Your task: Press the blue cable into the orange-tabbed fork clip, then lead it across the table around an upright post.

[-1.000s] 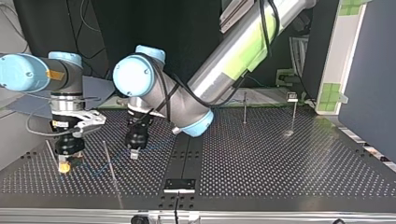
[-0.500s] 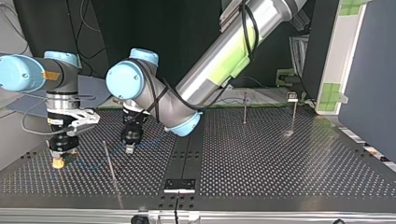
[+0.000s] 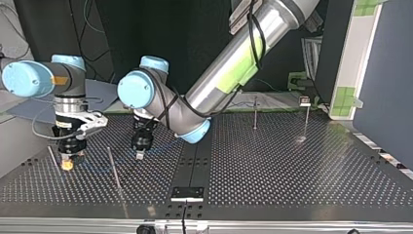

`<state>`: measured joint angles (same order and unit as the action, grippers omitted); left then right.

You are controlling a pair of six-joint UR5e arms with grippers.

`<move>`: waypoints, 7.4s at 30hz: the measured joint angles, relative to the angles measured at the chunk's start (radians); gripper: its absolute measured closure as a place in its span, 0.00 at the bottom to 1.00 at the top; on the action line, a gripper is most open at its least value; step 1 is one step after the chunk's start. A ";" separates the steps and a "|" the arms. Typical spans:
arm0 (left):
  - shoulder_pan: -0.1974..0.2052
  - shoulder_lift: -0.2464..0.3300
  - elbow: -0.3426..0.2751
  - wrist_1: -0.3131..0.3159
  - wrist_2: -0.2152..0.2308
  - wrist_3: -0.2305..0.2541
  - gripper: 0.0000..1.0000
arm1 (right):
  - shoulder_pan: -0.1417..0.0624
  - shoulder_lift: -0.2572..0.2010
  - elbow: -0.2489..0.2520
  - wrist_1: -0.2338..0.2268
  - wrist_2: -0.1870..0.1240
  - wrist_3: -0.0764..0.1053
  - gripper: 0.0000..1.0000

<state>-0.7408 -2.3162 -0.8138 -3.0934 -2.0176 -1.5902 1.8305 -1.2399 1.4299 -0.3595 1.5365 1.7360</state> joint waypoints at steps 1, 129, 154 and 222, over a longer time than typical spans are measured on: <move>0.000 -0.006 0.000 0.000 0.002 0.000 0.98 | 0.000 0.005 0.000 -0.002 -0.001 -0.001 1.00; 0.032 -0.114 0.084 0.057 -0.037 -0.008 0.01 | -0.030 0.296 0.169 -0.129 0.047 -0.005 1.00; 0.024 -0.217 0.236 -0.012 -0.046 -0.042 0.01 | -0.191 0.341 0.261 -0.320 -0.029 -0.008 1.00; 0.008 -0.216 0.246 -0.018 -0.083 -0.010 0.01 | -0.291 0.891 0.122 -0.674 0.038 0.027 1.00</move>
<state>-0.7326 -2.5319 -0.5676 -3.1111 -2.1006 -1.5999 1.5393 -0.3491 1.5520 -1.0337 1.5745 1.7631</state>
